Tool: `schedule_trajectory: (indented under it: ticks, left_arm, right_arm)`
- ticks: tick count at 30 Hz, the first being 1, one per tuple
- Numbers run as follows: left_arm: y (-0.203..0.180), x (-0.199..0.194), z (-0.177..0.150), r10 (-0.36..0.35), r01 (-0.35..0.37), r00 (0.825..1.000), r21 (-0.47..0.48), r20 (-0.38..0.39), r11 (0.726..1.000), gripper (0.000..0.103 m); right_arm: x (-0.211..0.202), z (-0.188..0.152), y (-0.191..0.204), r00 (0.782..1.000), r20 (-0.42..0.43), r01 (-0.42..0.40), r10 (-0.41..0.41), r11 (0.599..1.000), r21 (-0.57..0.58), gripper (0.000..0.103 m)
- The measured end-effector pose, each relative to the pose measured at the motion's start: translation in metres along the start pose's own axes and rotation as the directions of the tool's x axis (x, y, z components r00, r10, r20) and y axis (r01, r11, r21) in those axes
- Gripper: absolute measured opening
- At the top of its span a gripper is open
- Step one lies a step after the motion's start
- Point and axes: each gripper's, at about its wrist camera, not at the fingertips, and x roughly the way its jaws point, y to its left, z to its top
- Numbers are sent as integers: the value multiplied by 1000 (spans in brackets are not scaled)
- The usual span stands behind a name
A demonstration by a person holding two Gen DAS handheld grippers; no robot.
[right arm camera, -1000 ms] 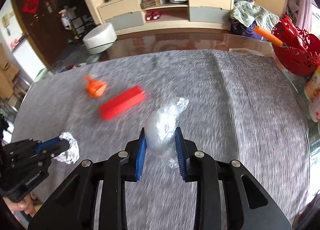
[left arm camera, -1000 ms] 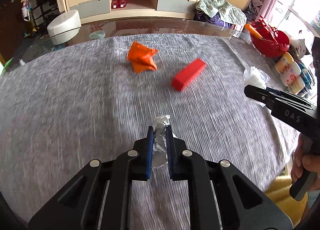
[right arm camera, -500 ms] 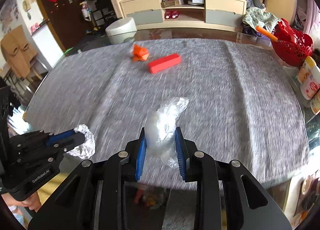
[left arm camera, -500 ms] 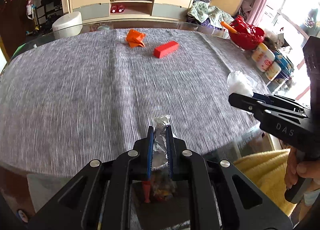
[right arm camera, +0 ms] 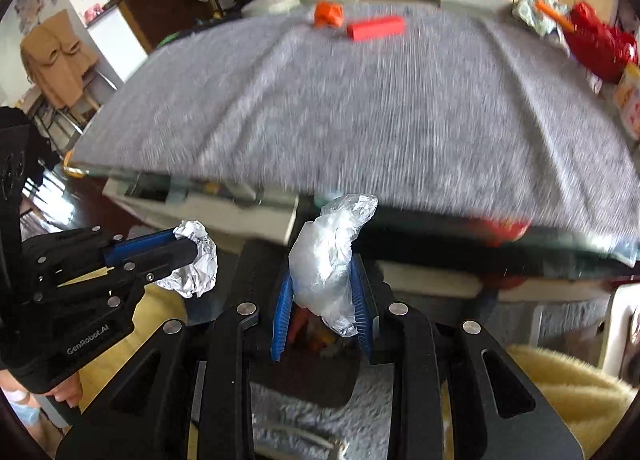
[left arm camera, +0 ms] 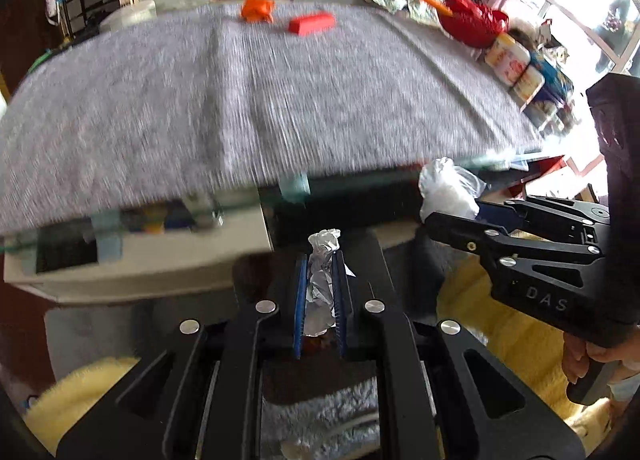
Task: Collect trash
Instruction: 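Carry the foil and tissue to the black bin and open both tools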
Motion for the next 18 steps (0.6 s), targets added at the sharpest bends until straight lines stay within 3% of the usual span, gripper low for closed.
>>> schedule_trajectory:
  ticks: [11,18]
  left_arm:
    - [5,47,-54,-3,-1,990,-22,-144,1000,11]
    - [20,65,-72,-30,14,978,-81,-208,997,11]
  right_arm:
    - [42,-44,3,993,-121,-4,10,999,47,29]
    - [57,-46,5,987,-160,-15,24,998,59,29]
